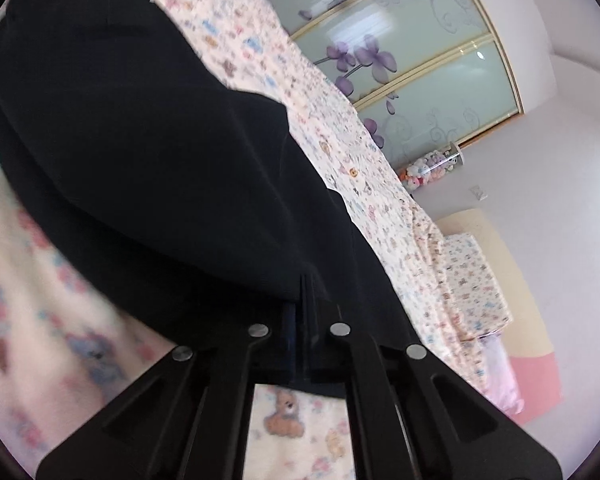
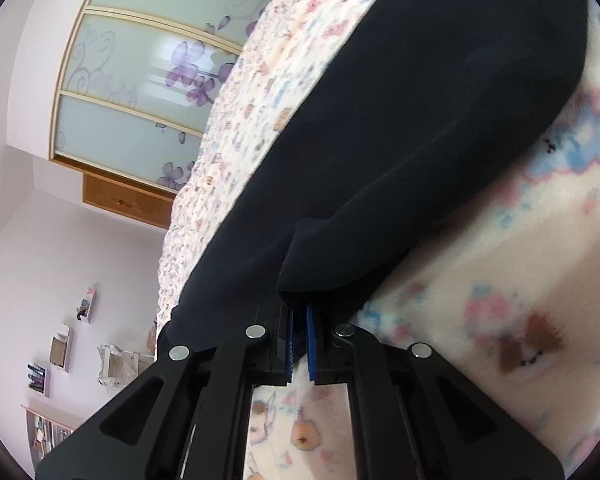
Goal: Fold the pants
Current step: 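Fold the trouser edge over with the right tool and release it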
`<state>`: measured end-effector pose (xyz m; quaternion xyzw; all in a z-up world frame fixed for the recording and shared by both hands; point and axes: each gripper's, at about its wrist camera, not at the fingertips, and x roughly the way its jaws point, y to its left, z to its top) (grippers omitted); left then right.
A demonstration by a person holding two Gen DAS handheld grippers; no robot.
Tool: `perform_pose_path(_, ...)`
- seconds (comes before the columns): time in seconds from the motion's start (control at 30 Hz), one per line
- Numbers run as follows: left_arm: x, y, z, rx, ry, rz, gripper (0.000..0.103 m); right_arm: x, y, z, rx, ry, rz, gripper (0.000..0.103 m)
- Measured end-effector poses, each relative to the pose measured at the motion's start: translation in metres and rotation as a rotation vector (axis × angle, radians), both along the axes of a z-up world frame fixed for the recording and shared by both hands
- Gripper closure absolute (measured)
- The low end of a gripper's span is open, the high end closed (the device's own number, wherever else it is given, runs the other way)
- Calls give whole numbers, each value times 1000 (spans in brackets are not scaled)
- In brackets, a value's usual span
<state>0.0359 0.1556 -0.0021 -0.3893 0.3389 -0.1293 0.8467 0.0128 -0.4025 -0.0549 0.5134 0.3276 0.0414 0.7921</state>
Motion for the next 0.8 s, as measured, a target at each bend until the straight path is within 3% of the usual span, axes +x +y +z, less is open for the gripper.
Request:
perform_pose_path(0.17, -20, -1, -5, 47, -24, 35, 102, -8, 6, 16, -29, -75, 2, 98)
perform_pose_path(0.33, -16, -7, -25, 85, 35, 49, 102, -4, 10, 0, -64, 44, -12, 98)
perform_pose_path(0.47, -13, -11, -28, 145, 48, 35, 97, 4, 15, 5, -147, 69, 20, 94)
perform_pose_path(0.53, -19, -10, -21, 153, 30, 32, 88, 4, 15, 10, -147, 82, 51, 87)
perform_pose_path(0.6, -29, -11, -9, 201, -13, 56, 56, 1, 12, 15, -136, 77, 77, 77)
perform_pose_path(0.67, -45, -13, 4, 273, -72, 100, 33, -5, 7, 24, -129, 75, 110, 61)
perform_pose_path(0.77, -63, -24, 31, 352, -221, 128, 20, -27, -14, 46, -194, 9, 49, 62)
perform_pose_path(0.8, -65, -29, 40, 377, -264, 121, 12, -38, -30, 59, -233, -34, -31, 62)
